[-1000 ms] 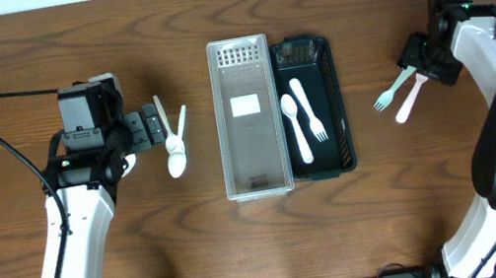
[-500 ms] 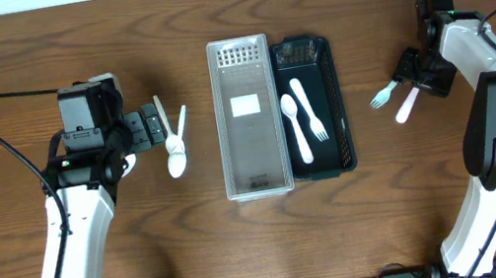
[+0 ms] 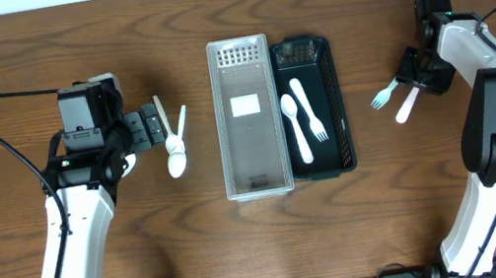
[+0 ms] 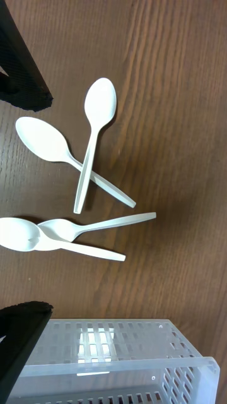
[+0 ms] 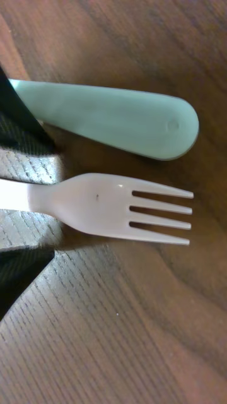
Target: Pack container
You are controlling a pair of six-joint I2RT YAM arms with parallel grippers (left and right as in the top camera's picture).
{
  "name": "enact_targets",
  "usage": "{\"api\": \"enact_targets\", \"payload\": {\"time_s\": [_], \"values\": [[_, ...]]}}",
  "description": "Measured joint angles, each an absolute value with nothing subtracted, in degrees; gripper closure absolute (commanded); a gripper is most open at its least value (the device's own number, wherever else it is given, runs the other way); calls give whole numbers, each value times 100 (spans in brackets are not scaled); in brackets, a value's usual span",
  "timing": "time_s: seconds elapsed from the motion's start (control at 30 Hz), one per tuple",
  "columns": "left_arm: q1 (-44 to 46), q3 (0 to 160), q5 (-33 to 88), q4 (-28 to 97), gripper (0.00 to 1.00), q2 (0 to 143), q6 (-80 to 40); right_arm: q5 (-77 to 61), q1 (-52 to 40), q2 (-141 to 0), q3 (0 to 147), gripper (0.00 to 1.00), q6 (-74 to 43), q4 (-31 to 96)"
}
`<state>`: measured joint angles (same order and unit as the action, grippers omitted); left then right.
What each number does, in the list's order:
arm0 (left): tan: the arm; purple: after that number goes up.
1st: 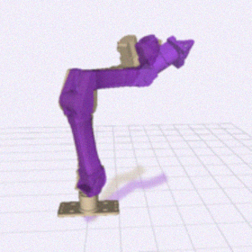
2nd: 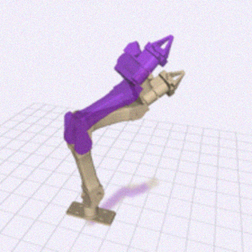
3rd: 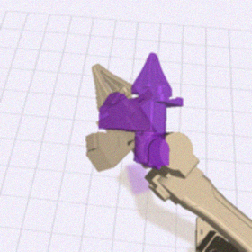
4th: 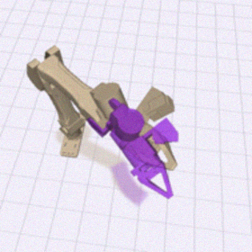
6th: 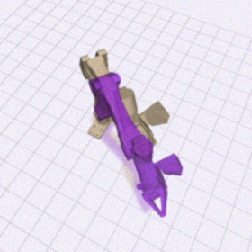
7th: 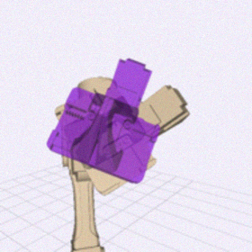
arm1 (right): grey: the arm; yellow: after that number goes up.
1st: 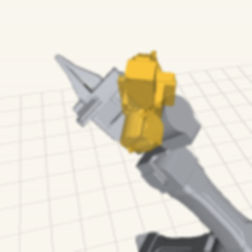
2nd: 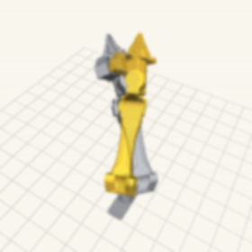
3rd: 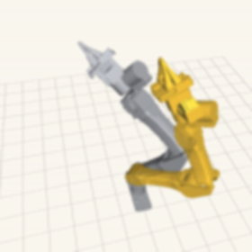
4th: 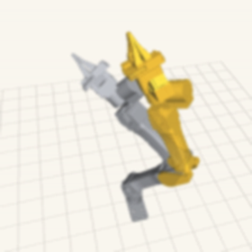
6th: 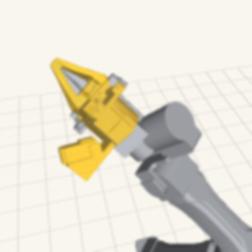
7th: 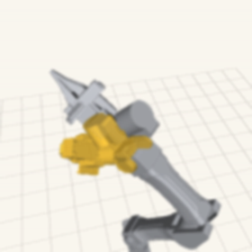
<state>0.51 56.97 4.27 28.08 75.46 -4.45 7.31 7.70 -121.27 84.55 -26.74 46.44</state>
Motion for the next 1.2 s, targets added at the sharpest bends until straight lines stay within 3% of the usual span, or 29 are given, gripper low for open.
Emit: {"api": "enact_targets", "payload": {"time_s": [0.37, 0.9, 1.2], "values": [[51, 5697, 427, 2808, 2, 7546, -445, 661, 825, -11974, 8097, 56, -2700, 4185], [51, 5695, 427, 2808, 2, 7546, -445, 615, 880, -11858, 7931, 98, -2797, 4069], [51, 5697, 427, 2810, 2, 7546, -445, 526, 716, -10978, 7773, 99, -2646, 4602]]}}
